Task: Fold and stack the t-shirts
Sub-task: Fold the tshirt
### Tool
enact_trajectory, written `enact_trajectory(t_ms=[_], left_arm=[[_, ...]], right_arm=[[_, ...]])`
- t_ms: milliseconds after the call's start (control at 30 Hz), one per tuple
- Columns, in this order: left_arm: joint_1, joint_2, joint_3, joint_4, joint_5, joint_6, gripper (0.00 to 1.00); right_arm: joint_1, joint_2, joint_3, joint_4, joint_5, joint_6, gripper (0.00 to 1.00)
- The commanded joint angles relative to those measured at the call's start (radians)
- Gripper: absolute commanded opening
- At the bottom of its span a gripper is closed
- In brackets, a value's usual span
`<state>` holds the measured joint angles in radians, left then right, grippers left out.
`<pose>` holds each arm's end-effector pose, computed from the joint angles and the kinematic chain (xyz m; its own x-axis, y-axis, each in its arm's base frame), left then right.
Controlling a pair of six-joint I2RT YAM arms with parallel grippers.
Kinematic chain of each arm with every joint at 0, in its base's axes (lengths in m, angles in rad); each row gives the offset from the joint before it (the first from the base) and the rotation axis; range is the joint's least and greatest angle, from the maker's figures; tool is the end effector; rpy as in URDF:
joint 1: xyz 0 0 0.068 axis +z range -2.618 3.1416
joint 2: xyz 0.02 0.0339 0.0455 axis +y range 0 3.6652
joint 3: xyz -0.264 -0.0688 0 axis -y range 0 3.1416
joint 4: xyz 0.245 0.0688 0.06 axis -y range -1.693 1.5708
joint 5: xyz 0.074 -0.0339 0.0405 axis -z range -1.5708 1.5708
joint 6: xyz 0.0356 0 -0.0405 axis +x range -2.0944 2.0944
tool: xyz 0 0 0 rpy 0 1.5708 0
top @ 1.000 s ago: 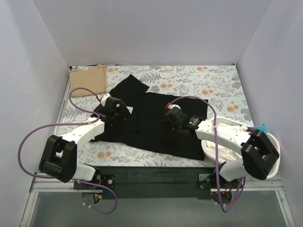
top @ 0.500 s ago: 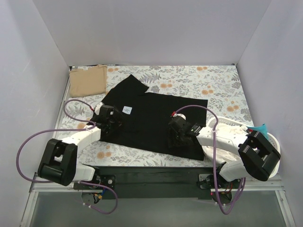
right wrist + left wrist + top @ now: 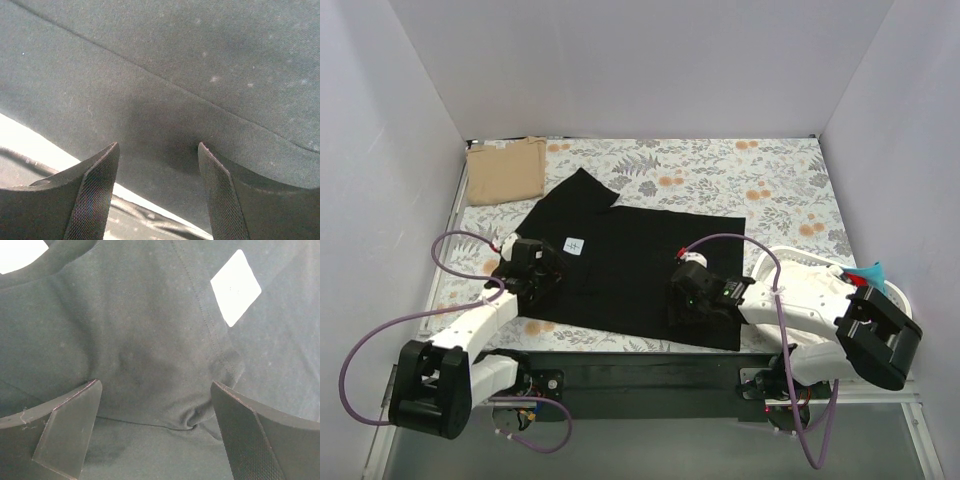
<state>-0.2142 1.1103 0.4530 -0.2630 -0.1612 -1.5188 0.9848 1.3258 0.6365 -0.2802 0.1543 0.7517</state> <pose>0.1960 -0.0368 0.1610 -0.1551 -0.9750 -0.1590 -0.7706 0.2201 -0.5981 0.1400 0.2011 0.1701 -0.8625 -0.0793 -0.4998 -0.2549 0.9213 0.2937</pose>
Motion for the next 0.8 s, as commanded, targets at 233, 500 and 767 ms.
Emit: enact_trajectory(t_ms=[233,500,767], left_arm=[[0.01,-0.144,0.033,-0.209,-0.054,-0.024,0.91],[0.01,-0.155,0.174,-0.263,-0.084,0.052,0.91],[0.006,0.06,0.461,-0.243,-0.081,0.213,0.9]], right_arm=[[0.075,-0.039,-0.041,-0.082,-0.003,0.089,0.71],[0.075,-0.095,0.066,-0.18,0.074,0.048,0.72],[-0.097,-0.163,0.199,-0.281,0.13,-0.09,0.73]])
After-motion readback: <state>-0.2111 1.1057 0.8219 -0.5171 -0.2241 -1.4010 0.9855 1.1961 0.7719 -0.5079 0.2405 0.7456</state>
